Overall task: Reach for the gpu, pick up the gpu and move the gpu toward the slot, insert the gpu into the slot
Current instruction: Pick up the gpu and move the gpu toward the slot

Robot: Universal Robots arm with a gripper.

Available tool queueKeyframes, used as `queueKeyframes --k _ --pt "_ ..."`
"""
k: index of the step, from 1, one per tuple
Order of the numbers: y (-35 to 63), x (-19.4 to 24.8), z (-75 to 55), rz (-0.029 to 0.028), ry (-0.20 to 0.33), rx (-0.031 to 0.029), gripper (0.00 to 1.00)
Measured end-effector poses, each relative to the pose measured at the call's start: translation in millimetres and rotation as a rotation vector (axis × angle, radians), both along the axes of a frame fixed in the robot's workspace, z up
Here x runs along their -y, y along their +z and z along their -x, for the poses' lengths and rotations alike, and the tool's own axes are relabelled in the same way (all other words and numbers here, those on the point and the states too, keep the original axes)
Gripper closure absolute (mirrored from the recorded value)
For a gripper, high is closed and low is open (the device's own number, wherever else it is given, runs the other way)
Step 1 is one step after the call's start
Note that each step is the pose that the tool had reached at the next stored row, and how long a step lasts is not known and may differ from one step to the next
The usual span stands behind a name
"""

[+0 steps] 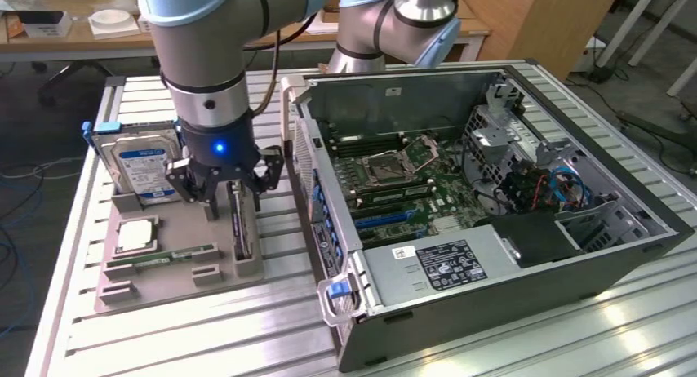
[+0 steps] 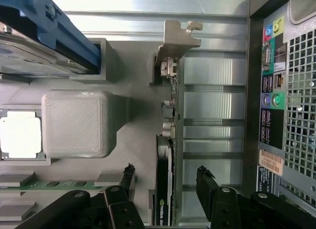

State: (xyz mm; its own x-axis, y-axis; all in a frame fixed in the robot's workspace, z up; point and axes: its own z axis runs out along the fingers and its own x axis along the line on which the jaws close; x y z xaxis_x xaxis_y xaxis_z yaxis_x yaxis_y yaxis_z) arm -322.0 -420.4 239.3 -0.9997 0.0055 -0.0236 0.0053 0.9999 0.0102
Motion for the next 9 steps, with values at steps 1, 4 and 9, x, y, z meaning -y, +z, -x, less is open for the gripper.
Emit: queueKeyframes --k 1,4,9 --pt "-1.8 0.0 0.0 0.0 0.0 0.0 0.38" --pt "-6.3 -0.2 0.1 0.0001 -0.001 0.0 0.38" --pt "-8.7 -4.7 0.1 -0.0001 -0.001 0.0002 0.38"
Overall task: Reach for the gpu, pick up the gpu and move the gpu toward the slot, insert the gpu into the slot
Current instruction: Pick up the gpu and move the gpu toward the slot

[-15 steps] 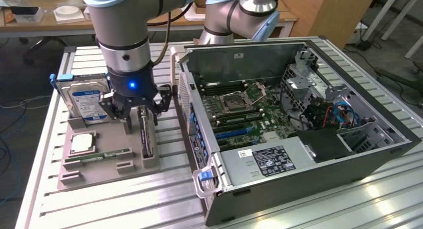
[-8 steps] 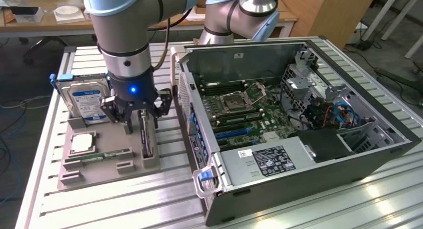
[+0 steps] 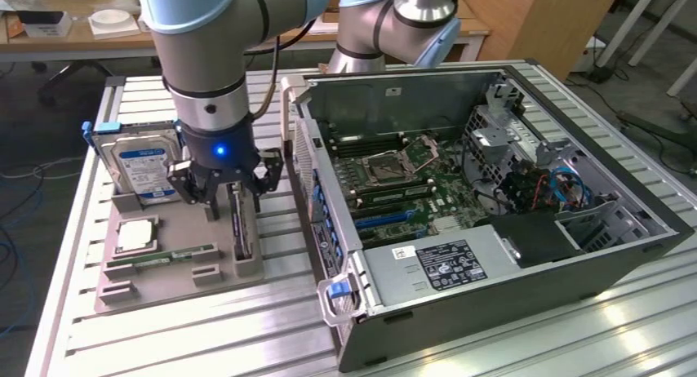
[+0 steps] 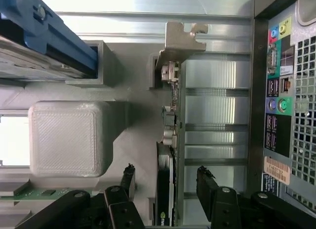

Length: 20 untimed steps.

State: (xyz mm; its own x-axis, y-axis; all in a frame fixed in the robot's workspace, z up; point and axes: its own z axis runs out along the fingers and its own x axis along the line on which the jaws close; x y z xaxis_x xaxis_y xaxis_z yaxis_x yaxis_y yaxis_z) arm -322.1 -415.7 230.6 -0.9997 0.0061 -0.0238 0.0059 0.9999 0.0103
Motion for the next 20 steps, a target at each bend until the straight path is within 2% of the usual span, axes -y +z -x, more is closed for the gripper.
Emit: queueKeyframes --k 4,14,15,16,17,18,19,20 --pt "-3.0 0.1 0.1 0.0002 0.0 -0.0003 0.38" --pt "-3.3 0.1 0.2 0.0002 0.0 -0.0003 0.38" --pt "-3.3 0.1 0.2 0.0002 0.0 -0.0002 0.4" --pt "-3.3 0.1 0.2 0.0002 0.0 -0.0002 0.46" --pt "-3.3 0.1 0.2 0.0002 0.0 -0.0002 0.46" --pt "-3.3 0.1 0.2 0.0002 0.0 -0.0002 0.52" --pt "-3.3 0.1 0.2 0.0002 0.0 -0.0002 0.52" --pt "-3.3 0.1 0.2 0.0002 0.0 -0.0003 0.58"
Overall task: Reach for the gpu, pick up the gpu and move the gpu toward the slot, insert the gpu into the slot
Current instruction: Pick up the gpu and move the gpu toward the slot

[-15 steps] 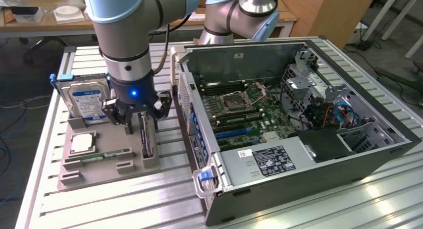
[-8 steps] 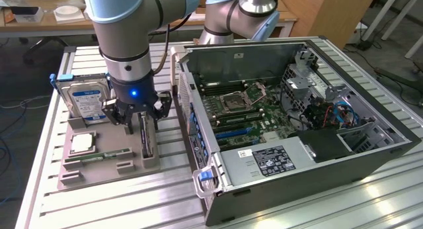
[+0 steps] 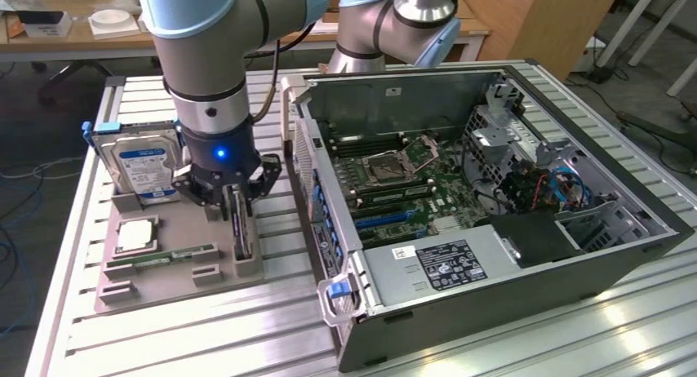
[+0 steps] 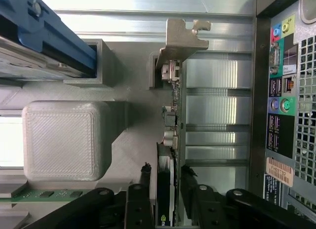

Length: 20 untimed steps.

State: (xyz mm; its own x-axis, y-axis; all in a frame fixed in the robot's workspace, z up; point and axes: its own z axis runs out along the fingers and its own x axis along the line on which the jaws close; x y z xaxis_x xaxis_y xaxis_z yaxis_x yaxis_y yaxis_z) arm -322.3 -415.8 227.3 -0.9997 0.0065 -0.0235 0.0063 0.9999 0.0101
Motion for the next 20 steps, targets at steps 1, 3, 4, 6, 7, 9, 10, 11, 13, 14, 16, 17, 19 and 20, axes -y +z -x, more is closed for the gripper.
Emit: queueKeyframes --k 1,3,4,6,7,9,10,11,13,14,16,17,19,20 --pt "0.0 0.0 0.0 0.0 0.0 0.0001 0.58" --pt "0.0 0.0 0.0 0.0 0.0 0.0 0.64" --pt "0.0 0.0 0.0 0.0 0.0 0.0001 0.64" --pt "0.0 0.0 0.0 0.0 0.0 0.0001 0.64" --pt "0.0 0.0 0.0 0.0 0.0 0.0 0.64" --pt "0.0 0.0 0.0 0.0 0.0 0.0001 0.64" --pt "0.0 0.0 0.0 0.0 0.0 0.0001 0.64" --pt "0.0 0.0 0.0 0.0 0.0 0.0 0.64" --pt "0.0 0.0 0.0 -0.0001 0.0 0.0 0.66" --pt "0.0 0.0 0.0 0.0 0.0 0.0 0.66" --pt "0.0 0.0 0.0 0.0 0.0 0.0001 0.73" --pt "0.0 0.0 0.0 0.0 0.0 0.0001 0.73" --pt "0.0 0.0 0.0 0.0 0.0 0.0 0.73" --pt "0.0 0.0 0.0 0.0 0.0 0.0001 0.73"
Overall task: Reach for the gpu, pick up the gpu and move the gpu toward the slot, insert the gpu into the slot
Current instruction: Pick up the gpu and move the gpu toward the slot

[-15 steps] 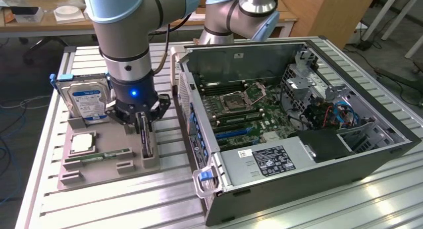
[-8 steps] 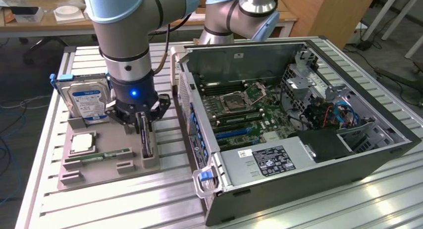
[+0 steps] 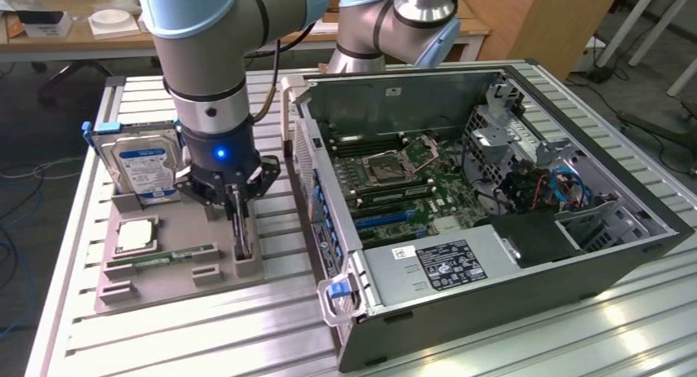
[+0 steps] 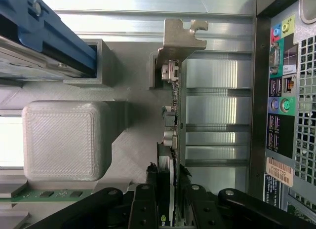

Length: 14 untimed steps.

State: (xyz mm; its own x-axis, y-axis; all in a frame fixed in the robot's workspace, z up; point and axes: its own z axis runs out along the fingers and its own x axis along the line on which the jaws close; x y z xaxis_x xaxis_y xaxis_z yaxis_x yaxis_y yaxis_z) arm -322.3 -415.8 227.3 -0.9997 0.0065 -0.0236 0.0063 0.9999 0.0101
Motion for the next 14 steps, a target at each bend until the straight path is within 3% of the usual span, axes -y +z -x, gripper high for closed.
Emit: queueKeyframes --k 14 --pt "0.1 0.0 0.0 -0.0001 0.0 0.0001 0.74"
